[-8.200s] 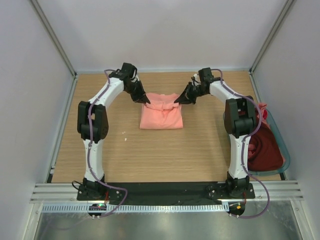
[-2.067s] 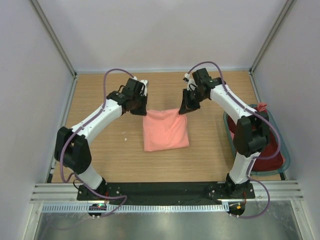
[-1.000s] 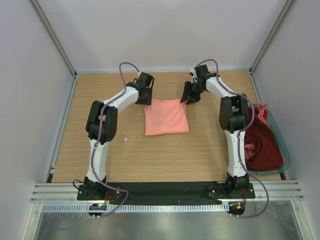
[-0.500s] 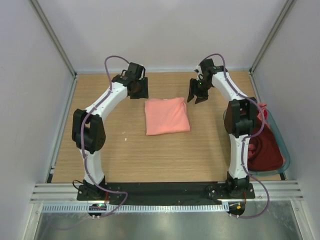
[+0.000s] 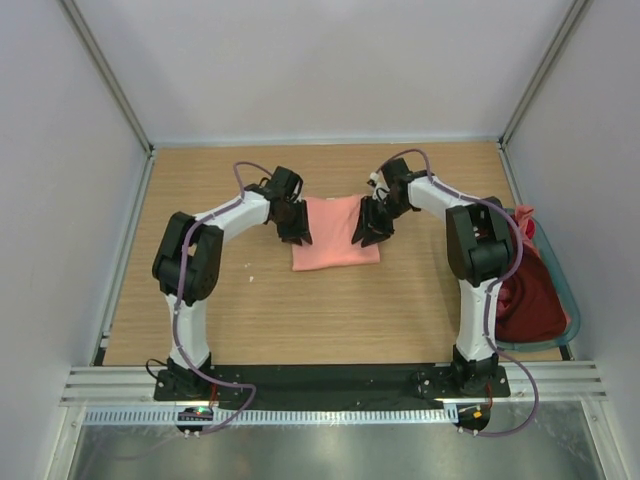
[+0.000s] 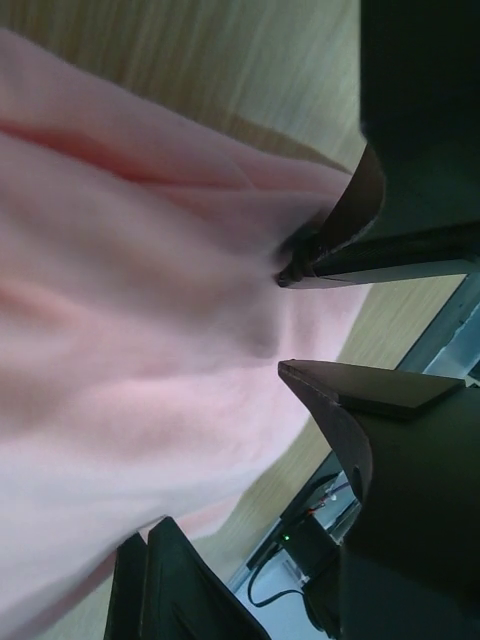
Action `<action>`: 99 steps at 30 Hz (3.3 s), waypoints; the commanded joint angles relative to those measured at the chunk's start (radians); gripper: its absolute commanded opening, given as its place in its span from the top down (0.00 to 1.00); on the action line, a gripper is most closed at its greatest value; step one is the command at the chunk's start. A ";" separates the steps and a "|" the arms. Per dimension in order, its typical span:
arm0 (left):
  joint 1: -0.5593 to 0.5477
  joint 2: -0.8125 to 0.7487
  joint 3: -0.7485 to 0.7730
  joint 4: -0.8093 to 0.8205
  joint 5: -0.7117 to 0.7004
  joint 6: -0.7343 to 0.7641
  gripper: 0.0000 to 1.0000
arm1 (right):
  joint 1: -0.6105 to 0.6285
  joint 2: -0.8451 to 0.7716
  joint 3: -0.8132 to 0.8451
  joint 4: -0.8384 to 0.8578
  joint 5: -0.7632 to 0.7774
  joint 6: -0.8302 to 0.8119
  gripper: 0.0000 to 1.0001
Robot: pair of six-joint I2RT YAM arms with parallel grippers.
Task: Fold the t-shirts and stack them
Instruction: Fold the tshirt
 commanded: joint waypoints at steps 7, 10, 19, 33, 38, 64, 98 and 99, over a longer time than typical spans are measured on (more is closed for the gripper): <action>-0.001 0.004 -0.182 -0.012 -0.045 -0.019 0.69 | 0.012 -0.068 -0.266 0.120 -0.019 0.008 0.59; -0.019 -0.075 -0.298 -0.010 -0.031 -0.046 0.70 | 0.042 -0.159 -0.394 0.163 -0.065 0.053 0.59; -0.091 -0.453 -0.471 -0.036 0.027 -0.112 0.60 | 0.075 -0.444 -0.524 0.126 -0.092 0.094 0.53; -0.036 -0.311 -0.222 -0.029 0.063 -0.019 0.64 | 0.049 -0.219 -0.369 0.447 -0.136 0.306 0.83; 0.010 -0.250 -0.201 -0.014 0.070 -0.009 0.65 | 0.003 -0.106 -0.283 0.488 -0.097 0.295 0.88; 0.099 -0.159 -0.095 0.103 0.135 -0.078 0.67 | -0.063 -0.108 -0.020 0.027 -0.016 0.036 0.74; 0.119 -0.076 0.017 -0.076 0.043 0.010 0.61 | -0.109 -0.090 0.102 -0.102 0.167 -0.035 0.82; 0.120 -0.102 0.023 -0.084 0.047 0.015 0.58 | -0.100 -0.103 0.087 -0.099 0.144 -0.022 0.82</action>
